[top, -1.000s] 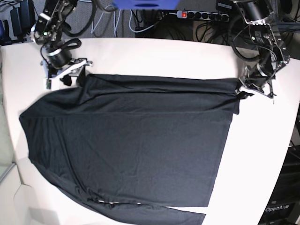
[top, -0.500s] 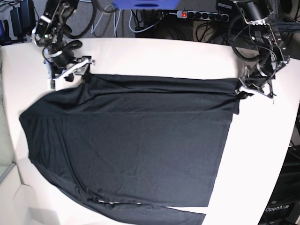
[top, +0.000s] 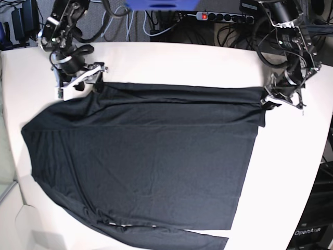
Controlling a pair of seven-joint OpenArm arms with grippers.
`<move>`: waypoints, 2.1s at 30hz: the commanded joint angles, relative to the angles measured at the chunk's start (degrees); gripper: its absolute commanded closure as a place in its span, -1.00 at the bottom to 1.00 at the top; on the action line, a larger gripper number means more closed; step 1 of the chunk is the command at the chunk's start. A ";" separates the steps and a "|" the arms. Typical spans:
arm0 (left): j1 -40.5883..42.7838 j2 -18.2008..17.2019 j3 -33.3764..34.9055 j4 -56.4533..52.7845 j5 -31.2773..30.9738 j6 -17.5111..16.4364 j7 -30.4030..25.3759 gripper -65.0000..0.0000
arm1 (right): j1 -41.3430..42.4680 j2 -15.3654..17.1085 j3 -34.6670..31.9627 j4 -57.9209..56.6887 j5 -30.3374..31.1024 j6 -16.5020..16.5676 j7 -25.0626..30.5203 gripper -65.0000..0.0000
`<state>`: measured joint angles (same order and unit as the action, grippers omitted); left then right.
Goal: Fold the T-shirt properly
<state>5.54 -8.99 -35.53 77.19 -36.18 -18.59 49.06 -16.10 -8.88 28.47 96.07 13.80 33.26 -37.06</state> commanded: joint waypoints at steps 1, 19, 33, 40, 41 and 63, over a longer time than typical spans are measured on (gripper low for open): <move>-0.66 -0.63 -0.12 0.83 -0.61 -0.36 -1.01 1.00 | 0.23 -0.12 0.06 0.85 0.83 0.72 0.97 -0.20; -1.45 -0.54 -0.12 0.83 -0.61 -0.27 -1.01 1.00 | 2.34 -0.12 0.06 -3.19 0.83 0.72 1.15 0.65; -3.91 -0.37 -0.12 0.92 -1.31 -0.09 -1.10 1.00 | 4.45 0.23 -0.03 -2.67 0.83 0.72 0.97 1.00; -6.02 0.77 -0.21 0.92 -1.31 -0.09 -1.10 1.00 | 5.42 0.31 -0.03 1.03 0.66 0.72 0.97 1.00; -6.46 0.86 -0.21 0.83 -1.31 -0.09 -1.10 1.00 | 5.50 0.31 -0.03 1.55 0.66 0.72 0.88 1.00; -16.75 2.88 -0.47 -3.12 -1.13 0.26 -1.10 1.00 | 14.03 4.71 -4.86 2.52 0.48 0.55 -2.72 0.97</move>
<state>-10.17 -5.41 -35.90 73.21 -36.36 -18.02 48.75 -2.94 -4.56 23.59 97.71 13.47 33.41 -41.36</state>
